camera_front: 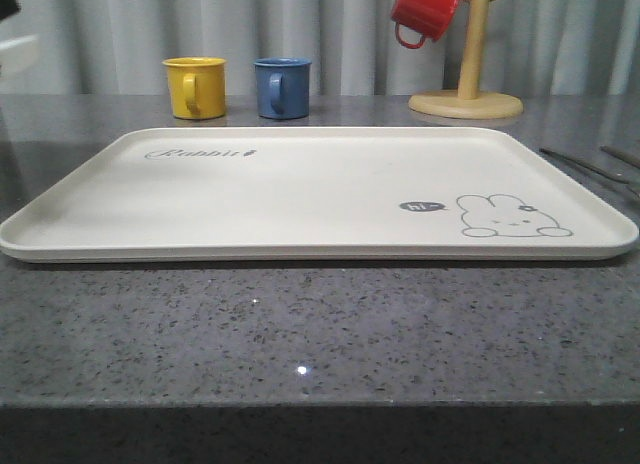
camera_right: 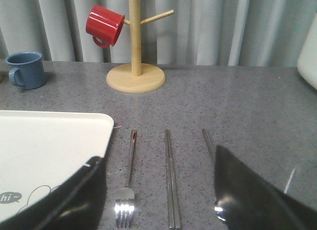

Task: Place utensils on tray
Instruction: 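Grasp the white plate's rim with the left gripper and lift, then lower the plate onto the tray's far corner and release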

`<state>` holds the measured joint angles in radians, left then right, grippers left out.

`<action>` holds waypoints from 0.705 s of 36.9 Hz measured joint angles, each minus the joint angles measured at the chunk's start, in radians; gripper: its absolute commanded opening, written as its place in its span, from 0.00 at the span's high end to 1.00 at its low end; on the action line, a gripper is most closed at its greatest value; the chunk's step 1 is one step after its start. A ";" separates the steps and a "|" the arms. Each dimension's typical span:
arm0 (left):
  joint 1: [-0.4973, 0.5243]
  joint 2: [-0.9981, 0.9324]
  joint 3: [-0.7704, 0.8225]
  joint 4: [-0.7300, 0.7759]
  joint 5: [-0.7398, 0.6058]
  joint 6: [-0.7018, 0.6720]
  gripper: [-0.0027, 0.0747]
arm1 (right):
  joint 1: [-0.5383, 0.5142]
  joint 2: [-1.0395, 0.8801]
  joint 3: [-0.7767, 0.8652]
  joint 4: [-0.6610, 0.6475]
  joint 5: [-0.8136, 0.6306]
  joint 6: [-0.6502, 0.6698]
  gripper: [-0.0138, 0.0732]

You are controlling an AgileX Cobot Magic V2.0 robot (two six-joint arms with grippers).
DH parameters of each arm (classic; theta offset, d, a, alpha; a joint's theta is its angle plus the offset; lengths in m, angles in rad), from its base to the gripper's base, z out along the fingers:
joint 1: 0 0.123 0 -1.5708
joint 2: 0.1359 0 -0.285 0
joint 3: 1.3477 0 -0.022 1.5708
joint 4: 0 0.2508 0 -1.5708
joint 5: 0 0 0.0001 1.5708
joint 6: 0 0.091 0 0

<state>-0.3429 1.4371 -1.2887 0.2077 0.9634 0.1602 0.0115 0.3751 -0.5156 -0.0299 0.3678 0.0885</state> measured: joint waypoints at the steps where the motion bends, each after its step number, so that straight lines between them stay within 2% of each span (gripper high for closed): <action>1: -0.017 0.000 -0.023 0.002 0.006 0.000 0.99 | 0.000 0.000 0.000 0.000 0.000 0.000 0.27; 10: -0.214 0.053 -0.145 0.008 0.051 -0.002 0.99 | 0.000 0.000 0.000 0.000 0.000 0.000 0.27; 18: -0.387 0.173 -0.172 0.001 0.062 -0.002 0.99 | 0.000 0.000 0.000 0.000 0.000 0.000 0.27; 26: -0.414 0.261 -0.172 -0.054 0.066 -0.002 0.99 | 0.000 0.000 0.000 0.000 0.000 0.000 0.27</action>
<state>-0.7573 1.6983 -1.4605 0.1539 1.0289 0.1581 0.0115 0.3751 -0.5156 -0.0299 0.3682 0.0885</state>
